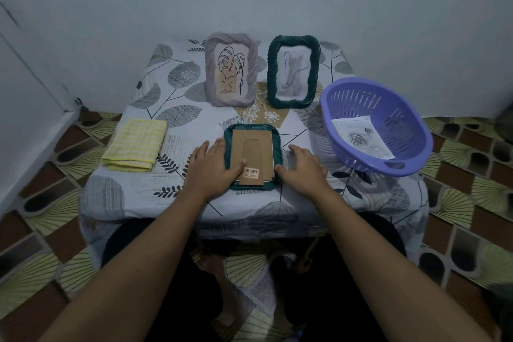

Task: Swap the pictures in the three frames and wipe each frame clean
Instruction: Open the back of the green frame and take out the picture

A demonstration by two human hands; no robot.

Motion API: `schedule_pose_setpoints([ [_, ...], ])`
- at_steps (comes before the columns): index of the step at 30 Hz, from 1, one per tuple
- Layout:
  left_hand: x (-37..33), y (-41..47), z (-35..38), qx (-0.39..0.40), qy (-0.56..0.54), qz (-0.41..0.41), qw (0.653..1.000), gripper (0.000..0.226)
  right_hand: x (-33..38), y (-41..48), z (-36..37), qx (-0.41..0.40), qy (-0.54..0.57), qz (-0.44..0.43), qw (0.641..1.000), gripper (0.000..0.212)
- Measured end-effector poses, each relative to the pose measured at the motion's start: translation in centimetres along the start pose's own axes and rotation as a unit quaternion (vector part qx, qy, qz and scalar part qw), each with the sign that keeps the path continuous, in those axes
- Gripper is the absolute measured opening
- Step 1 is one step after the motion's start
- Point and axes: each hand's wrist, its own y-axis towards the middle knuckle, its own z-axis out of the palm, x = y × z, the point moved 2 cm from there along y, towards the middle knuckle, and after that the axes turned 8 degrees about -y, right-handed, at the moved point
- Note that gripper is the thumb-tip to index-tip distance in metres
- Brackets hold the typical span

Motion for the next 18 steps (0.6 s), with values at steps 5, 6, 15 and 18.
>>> schedule_pose_setpoints([
  [5,-0.1,-0.1,-0.1,-0.008,-0.002,0.001,1.000,0.085,0.0,-1.2,0.2,0.038,-0.095,-0.044,0.994,0.074],
  [6,-0.1,-0.1,-0.1,-0.009,-0.004,0.000,1.000,0.085,0.0,-1.3,0.3,0.033,-0.098,-0.046,0.994,0.075],
  [15,-0.2,-0.2,-0.2,-0.012,-0.012,-0.003,1.000,0.085,0.0,-1.5,1.0,0.010,-0.071,-0.031,0.997,0.061],
  [18,-0.3,-0.2,-0.3,-0.011,-0.018,-0.001,1.000,0.083,0.4,-1.5,1.2,0.009,-0.062,-0.016,0.998,0.055],
])
